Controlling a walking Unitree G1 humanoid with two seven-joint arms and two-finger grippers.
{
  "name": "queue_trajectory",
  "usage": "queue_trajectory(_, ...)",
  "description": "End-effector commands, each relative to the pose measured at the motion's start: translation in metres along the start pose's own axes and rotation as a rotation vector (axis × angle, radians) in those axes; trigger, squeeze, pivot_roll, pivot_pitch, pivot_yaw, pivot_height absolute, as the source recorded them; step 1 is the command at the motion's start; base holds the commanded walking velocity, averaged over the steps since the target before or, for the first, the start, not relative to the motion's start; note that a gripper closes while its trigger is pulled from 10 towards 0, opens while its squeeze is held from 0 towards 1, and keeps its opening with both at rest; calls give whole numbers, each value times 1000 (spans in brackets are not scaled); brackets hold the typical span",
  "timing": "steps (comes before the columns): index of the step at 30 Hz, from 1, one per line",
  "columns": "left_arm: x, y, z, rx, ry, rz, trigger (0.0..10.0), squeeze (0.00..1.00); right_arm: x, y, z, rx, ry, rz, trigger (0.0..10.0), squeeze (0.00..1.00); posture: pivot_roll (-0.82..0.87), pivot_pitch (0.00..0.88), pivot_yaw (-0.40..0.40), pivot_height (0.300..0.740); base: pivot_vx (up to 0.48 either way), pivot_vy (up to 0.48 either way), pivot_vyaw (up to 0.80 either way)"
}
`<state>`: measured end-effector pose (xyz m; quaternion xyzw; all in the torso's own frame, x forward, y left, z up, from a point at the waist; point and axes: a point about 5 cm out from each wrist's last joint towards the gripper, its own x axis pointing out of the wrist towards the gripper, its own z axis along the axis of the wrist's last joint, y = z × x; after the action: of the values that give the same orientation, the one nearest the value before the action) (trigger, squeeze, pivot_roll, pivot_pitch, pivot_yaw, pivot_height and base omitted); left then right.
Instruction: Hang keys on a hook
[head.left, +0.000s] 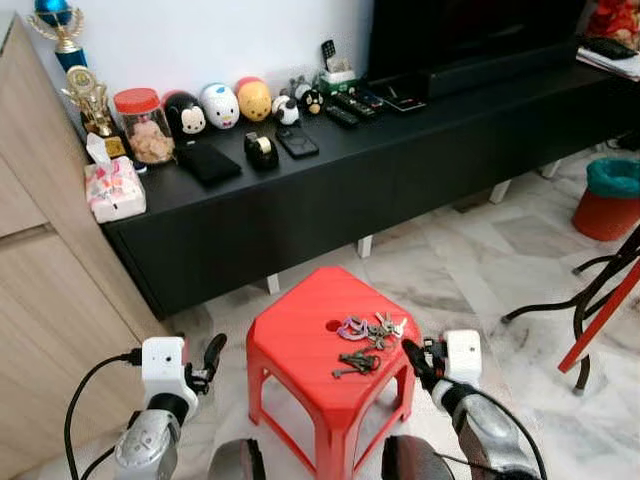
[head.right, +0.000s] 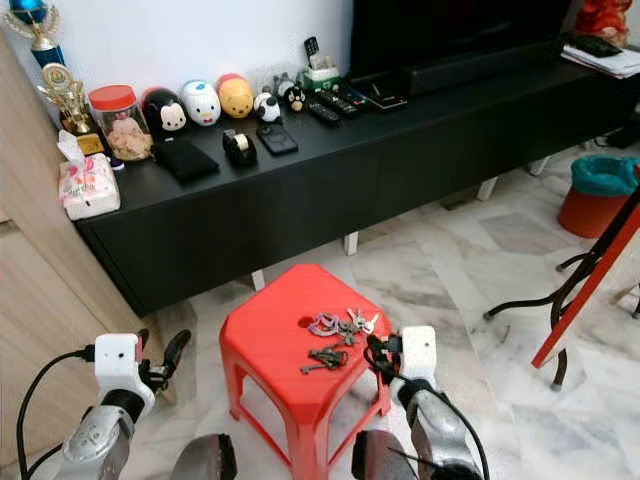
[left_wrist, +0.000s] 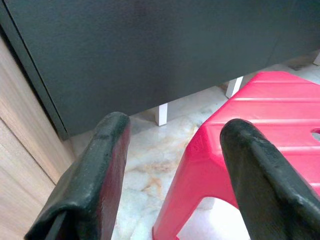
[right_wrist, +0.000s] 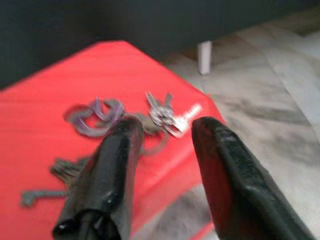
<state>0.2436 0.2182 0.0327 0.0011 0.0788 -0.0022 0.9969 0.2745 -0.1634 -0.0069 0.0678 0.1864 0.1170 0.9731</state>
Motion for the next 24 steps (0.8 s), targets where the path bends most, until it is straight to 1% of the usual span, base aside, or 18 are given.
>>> queue_trajectory(1, -1, 3, 3, 21, -7, 8, 10000, 0, 6, 7, 3, 31, 13, 44, 10000, 1000, 11, 0, -31, 596, 0, 0, 0)
queue_trajectory(2, -1, 4, 4, 21, -11, 14, 10000, 0, 10, 11, 6, 61, 20, 73, 10000, 1000, 19, 0, -37, 596, 0, 0, 0)
queue_trajectory(5, -1, 4, 5, 20, -15, 17, 10000, 0, 13, 13, 7, 89, 35, 88, 10000, 1000, 21, 0, -41, 596, 0, 0, 0)
queue_trajectory(6, -1, 3, 5, 20, -16, 18, 10000, 0, 15, 17, 7, 112, 53, 114, 10000, 1000, 25, 0, -45, 596, 0, 0, 0)
queue_trajectory(9, -1, 3, 5, 20, -18, 19, 10000, 0, 17, 22, 5, 140, 81, 149, 10000, 1000, 33, 0, -50, 596, 0, 0, 0)
queue_trajectory(10, -1, 3, 5, 20, -18, 19, 10000, 0, 17, 22, 5, 140, 81, 149, 10000, 1000, 33, 0, -50, 596, 0, 0, 0)
queue_trajectory(12, -4, 2, 5, 19, -20, 23, 10000, 0, 15, 27, -3, 125, 137, 180, 10000, 1000, 40, 0, -61, 596, 0, 0, 0)
queue_trajectory(13, -4, 2, 5, 19, -20, 23, 10000, 0, 15, 27, -3, 125, 137, 180, 10000, 1000, 40, 0, -61, 596, 0, 0, 0)
queue_trajectory(14, -5, 2, 4, 18, -16, 25, 10000, 0, 14, 30, -8, 113, 171, 204, 10000, 0, 43, 0, -66, 596, 0, 0, 0)
queue_trajectory(16, -7, 2, 2, 16, -15, 30, 10000, 0, 12, 33, -14, 122, 200, 222, 10000, 0, 47, 0, -73, 596, 0, 0, 0)
queue_trajectory(19, -9, 2, 2, 13, -14, 35, 10000, 0, 11, 34, -16, 134, 210, 220, 10000, 0, 51, 0, -78, 596, 0, 0, 0)
queue_trajectory(20, -11, 3, 1, 12, -13, 44, 10000, 0, 10, 33, -18, 161, 213, 206, 10000, 0, 55, 0, -84, 596, 0, 0, 0)
queue_trajectory(22, -14, 3, 0, 8, -11, 49, 10000, 0, 10, 32, -19, 176, 211, 191, 10000, 0, 55, 0, -86, 596, 0, 0, 0)
queue_trajectory(24, -19, 1, -4, 4, -2, 53, 10000, 0, 8, 30, -22, 238, 212, 155, 10000, 0, 54, 1, -90, 596, 0, 0, 0)
